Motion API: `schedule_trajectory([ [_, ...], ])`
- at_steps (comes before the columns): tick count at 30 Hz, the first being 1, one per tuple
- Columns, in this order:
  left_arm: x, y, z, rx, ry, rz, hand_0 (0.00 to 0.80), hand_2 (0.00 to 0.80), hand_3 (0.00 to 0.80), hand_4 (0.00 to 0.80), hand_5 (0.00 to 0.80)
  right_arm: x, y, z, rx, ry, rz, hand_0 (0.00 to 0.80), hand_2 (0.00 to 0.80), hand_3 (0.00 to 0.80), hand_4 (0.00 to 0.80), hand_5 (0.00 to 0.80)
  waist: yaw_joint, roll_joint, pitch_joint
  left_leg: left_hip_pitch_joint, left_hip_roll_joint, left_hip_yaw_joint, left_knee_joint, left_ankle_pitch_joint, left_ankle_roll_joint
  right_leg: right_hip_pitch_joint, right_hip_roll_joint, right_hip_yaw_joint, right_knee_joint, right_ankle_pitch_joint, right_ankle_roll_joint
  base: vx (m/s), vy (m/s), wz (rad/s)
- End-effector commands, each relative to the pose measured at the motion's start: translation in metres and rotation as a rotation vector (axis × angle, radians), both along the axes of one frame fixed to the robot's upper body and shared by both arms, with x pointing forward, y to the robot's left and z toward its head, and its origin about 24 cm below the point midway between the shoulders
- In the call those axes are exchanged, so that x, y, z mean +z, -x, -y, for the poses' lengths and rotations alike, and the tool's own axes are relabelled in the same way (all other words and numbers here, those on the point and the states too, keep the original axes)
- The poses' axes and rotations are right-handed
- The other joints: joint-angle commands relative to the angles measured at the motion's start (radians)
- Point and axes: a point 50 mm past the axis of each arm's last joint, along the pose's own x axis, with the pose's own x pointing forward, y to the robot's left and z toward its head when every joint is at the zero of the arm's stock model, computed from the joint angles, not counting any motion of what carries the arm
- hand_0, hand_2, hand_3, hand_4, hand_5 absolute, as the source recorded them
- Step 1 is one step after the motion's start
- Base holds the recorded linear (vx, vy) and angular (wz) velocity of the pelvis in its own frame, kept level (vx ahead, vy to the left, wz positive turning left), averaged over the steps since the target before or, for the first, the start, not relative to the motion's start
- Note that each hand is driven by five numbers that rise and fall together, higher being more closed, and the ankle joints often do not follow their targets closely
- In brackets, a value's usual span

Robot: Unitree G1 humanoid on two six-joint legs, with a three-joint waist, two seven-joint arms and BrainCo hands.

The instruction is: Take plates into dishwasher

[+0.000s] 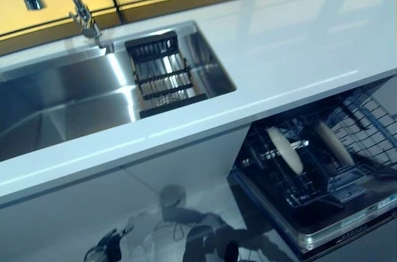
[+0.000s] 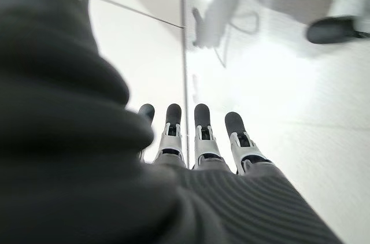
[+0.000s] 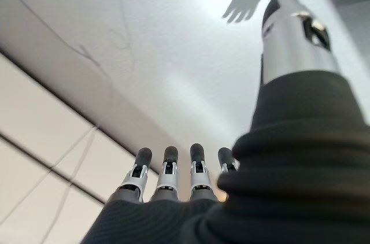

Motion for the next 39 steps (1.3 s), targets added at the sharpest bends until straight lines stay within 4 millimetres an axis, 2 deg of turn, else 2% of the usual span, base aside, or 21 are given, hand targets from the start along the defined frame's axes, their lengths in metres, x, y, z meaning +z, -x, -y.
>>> schedule_trajectory([
  [1, 0.0, 0.004, -0.004, -0.02, -0.016, -0.03, 0.0, 0.0, 0.0, 0.0, 0.0, 0.015, -0.024, 0.011, -0.082, 0.075, 0.034, 0.0, 0.0, 0.0, 0.0, 0.0, 0.024, -0.021, 0.089, 0.081, -0.103, -0.037, -0.075, -0.111, 0.085, -0.131, 0.134, 0.078, -0.018, 0.035, 0.083, -0.468, 0.189, 0.44],
  [2, 0.0, 0.004, -0.004, -0.02, -0.016, -0.03, 0.0, 0.0, 0.0, 0.0, 0.0, 0.015, -0.024, 0.011, -0.082, 0.075, 0.034, 0.0, 0.0, 0.0, 0.0, 0.0, 0.024, -0.021, 0.089, 0.081, -0.103, -0.037, -0.075, -0.111, 0.085, -0.131, 0.134, 0.078, -0.018, 0.035, 0.083, -0.32, 0.154, 0.34],
  [3, -0.001, 0.005, -0.003, -0.015, -0.009, -0.034, 0.0, 0.0, 0.0, 0.0, 0.0, 0.016, -0.029, 0.011, -0.064, 0.081, 0.039, 0.0, 0.0, 0.0, 0.0, 0.0, 0.025, -0.022, 0.098, 0.076, -0.113, -0.044, -0.069, -0.118, 0.094, -0.136, 0.129, 0.091, -0.037, 0.063, 0.098, -0.263, 0.12, 0.35],
  [5, -0.004, 0.015, -0.005, -0.02, -0.024, -0.08, 0.0, 0.0, 0.0, 0.0, 0.0, 0.014, -0.039, 0.007, -0.019, 0.065, 0.059, 0.0, 0.0, 0.0, 0.0, 0.0, 0.034, -0.033, 0.113, 0.057, -0.123, -0.026, -0.047, -0.136, 0.117, -0.122, 0.12, 0.112, -0.12, 0.121, 0.125, -0.387, 0.118, 0.48],
  [6, -0.006, 0.022, -0.007, -0.02, -0.035, -0.104, 0.0, 0.0, 0.0, 0.0, 0.0, 0.013, -0.041, 0.005, -0.003, 0.064, 0.055, 0.0, 0.0, 0.0, 0.0, 0.0, 0.034, -0.031, 0.116, 0.059, -0.122, -0.041, -0.064, -0.118, 0.115, -0.125, 0.121, 0.135, -0.11, 0.12, 0.125, -0.376, 0.037, 0.11],
  [7, -0.008, 0.03, -0.011, -0.009, -0.046, -0.127, 0.0, 0.0, 0.0, 0.0, 0.0, 0.01, -0.041, 0.001, 0.015, 0.062, 0.053, 0.0, 0.0, 0.0, 0.0, 0.0, 0.032, -0.035, 0.121, 0.042, -0.127, -0.043, -0.064, -0.102, 0.123, -0.147, 0.119, 0.172, -0.074, 0.112, 0.11, -0.345, 0.018, -0.29],
  [8, -0.008, 0.037, -0.018, 0.009, -0.051, -0.149, 0.0, 0.0, 0.0, 0.0, 0.0, 0.006, -0.038, -0.002, 0.025, 0.058, 0.05, 0.0, 0.0, 0.0, 0.0, 0.0, 0.021, -0.032, 0.128, 0.028, -0.128, -0.053, -0.071, -0.089, 0.135, -0.172, 0.115, 0.204, 0.017, 0.104, 0.109, -0.342, 0.016, -0.48],
  [10, -0.007, 0.044, -0.027, 0.071, -0.032, -0.154, 0.0, 0.0, 0.0, 0.0, 0.0, 0.001, -0.04, -0.008, 0.054, 0.052, 0.053, 0.0, 0.0, 0.0, 0.0, 0.0, 0.036, -0.024, 0.135, -0.003, -0.112, -0.047, -0.076, -0.06, 0.147, -0.155, 0.071, 0.18, 0.105, 0.05, 0.079, -0.273, -0.009, -0.32],
  [12, -0.006, 0.049, -0.032, 0.112, -0.009, -0.153, 0.0, 0.0, 0.0, 0.0, 0.0, -0.003, -0.036, -0.011, 0.049, 0.042, 0.059, 0.0, 0.0, 0.0, 0.0, 0.0, 0.049, -0.013, 0.139, -0.04, -0.1, -0.071, -0.06, -0.054, 0.158, -0.125, 0.028, 0.192, 0.154, 0.025, 0.054, -0.215, -0.071, -0.16],
  [13, -0.007, 0.053, -0.033, 0.124, 0.003, -0.156, 0.0, 0.0, 0.0, 0.0, 0.0, -0.005, -0.032, -0.013, 0.028, 0.035, 0.064, 0.0, 0.0, 0.0, 0.0, 0.0, 0.062, -0.005, 0.135, -0.065, -0.092, -0.092, -0.032, -0.062, 0.167, -0.093, -0.004, 0.202, 0.16, 0.008, 0.03, -0.169, -0.139, -0.03],
  [14, -0.008, 0.057, -0.033, 0.133, 0.01, -0.163, 0.0, 0.0, 0.0, 0.0, 0.0, -0.007, -0.03, -0.014, 0.007, 0.032, 0.065, 0.0, 0.0, 0.0, 0.0, 0.0, 0.075, -0.002, 0.128, -0.09, -0.087, -0.106, 0.005, -0.076, 0.174, -0.043, -0.036, 0.205, 0.119, 0.005, 0.015, -0.187, -0.183, -0.03],
  [15, -0.01, 0.061, -0.033, 0.139, 0.014, -0.166, 0.0, 0.0, 0.0, 0.0, 0.0, -0.008, -0.028, -0.016, -0.011, 0.029, 0.07, 0.0, 0.0, 0.0, 0.0, 0.0, 0.088, 0.0, 0.12, -0.115, -0.083, -0.119, 0.033, -0.088, 0.179, -0.02, -0.072, 0.216, 0.069, 0.03, 0.015, -0.148, -0.22, -0.08],
  [16, -0.01, 0.062, -0.033, 0.151, 0.022, -0.163, 0.0, 0.0, 0.0, 0.0, 0.0, -0.009, -0.03, -0.018, -0.022, 0.026, 0.075, 0.0, 0.0, 0.0, 0.0, 0.0, 0.099, -0.003, 0.113, -0.123, -0.075, -0.107, 0.044, -0.09, 0.176, 0.014, -0.093, 0.212, 0.03, 0.045, 0.024, -0.182, -0.336, -0.06],
  [17, -0.011, 0.063, -0.032, 0.174, 0.034, -0.157, 0.0, 0.0, 0.0, 0.0, 0.0, -0.01, -0.036, -0.02, -0.031, 0.028, 0.088, 0.0, 0.0, 0.0, 0.0, 0.0, 0.103, -0.019, 0.109, -0.132, -0.063, -0.079, 0.06, -0.102, 0.169, 0.02, -0.076, 0.208, -0.062, 0.056, 0.058, -0.139, -0.332, -0.11],
  [19, -0.009, 0.057, -0.032, 0.207, 0.047, -0.135, 0.0, 0.0, 0.0, 0.0, 0.0, -0.012, -0.044, -0.026, -0.05, 0.02, 0.124, 0.0, 0.0, 0.0, 0.0, 0.0, 0.109, -0.029, 0.103, -0.138, -0.045, -0.054, 0.06, -0.094, 0.157, 0.02, -0.068, 0.196, -0.088, 0.059, 0.068, -0.16, -0.374, -0.36],
  [22, -0.006, 0.044, -0.026, 0.178, 0.061, -0.099, 0.0, 0.0, 0.0, 0.0, 0.0, -0.017, -0.057, -0.04, -0.07, 0.016, 0.181, 0.0, 0.0, 0.0, 0.0, 0.0, 0.1, -0.04, 0.113, -0.151, -0.026, -0.049, 0.047, -0.063, 0.137, 0.022, -0.046, 0.198, -0.068, 0.025, 0.078, -0.166, -0.364, -0.07],
  [26, -0.003, 0.032, -0.022, 0.123, 0.059, -0.069, 0.0, 0.0, 0.0, 0.0, 0.0, -0.023, -0.051, -0.047, -0.107, 0.004, 0.212, 0.0, 0.0, 0.0, 0.0, 0.0, 0.085, -0.028, 0.132, -0.131, -0.022, -0.078, -0.024, -0.01, 0.114, 0.016, -0.033, 0.186, -0.042, -0.013, 0.084, -0.118, -0.225, -0.07],
  [29, -0.004, 0.034, -0.021, 0.112, 0.053, -0.071, 0.0, 0.0, 0.0, 0.0, 0.0, -0.024, -0.052, -0.047, -0.15, -0.007, 0.255, 0.0, 0.0, 0.0, 0.0, 0.0, 0.081, -0.02, 0.134, -0.116, -0.024, -0.085, -0.052, 0.007, 0.106, 0.02, -0.031, 0.183, -0.047, -0.018, 0.086, -0.06, -0.123, 0.04],
  [35, -0.005, 0.042, -0.023, 0.1, 0.049, -0.075, 0.0, 0.0, 0.0, 0.0, 0.0, -0.017, -0.068, -0.042, -0.301, -0.015, 0.414, 0.0, 0.0, 0.0, 0.0, 0.0, 0.071, -0.005, 0.133, -0.109, -0.02, -0.069, -0.072, 0.021, 0.096, 0.013, -0.029, 0.181, -0.047, -0.025, 0.084, -0.065, -0.08, -0.01],
  [38, -0.005, 0.042, -0.023, 0.108, 0.053, -0.066, 0.0, 0.0, 0.0, 0.0, 0.0, -0.011, -0.078, -0.035, -0.375, -0.019, 0.517, 0.0, 0.0, 0.0, 0.0, 0.0, 0.067, 0.005, 0.14, -0.114, -0.018, -0.057, -0.061, 0.02, 0.09, 0.004, -0.033, 0.168, -0.022, -0.039, 0.083, -0.064, -0.058, -0.05],
  [39, -0.006, 0.042, -0.021, 0.101, 0.055, -0.064, 0.0, 0.0, 0.0, 0.0, 0.0, -0.003, -0.087, -0.028, -0.424, -0.024, 0.598, 0.0, 0.0, 0.0, 0.0, 0.0, 0.069, 0.011, 0.144, -0.119, -0.015, -0.051, -0.048, 0.018, 0.087, 0.001, -0.038, 0.155, -0.006, -0.05, 0.078, -0.044, -0.062, -0.01],
])
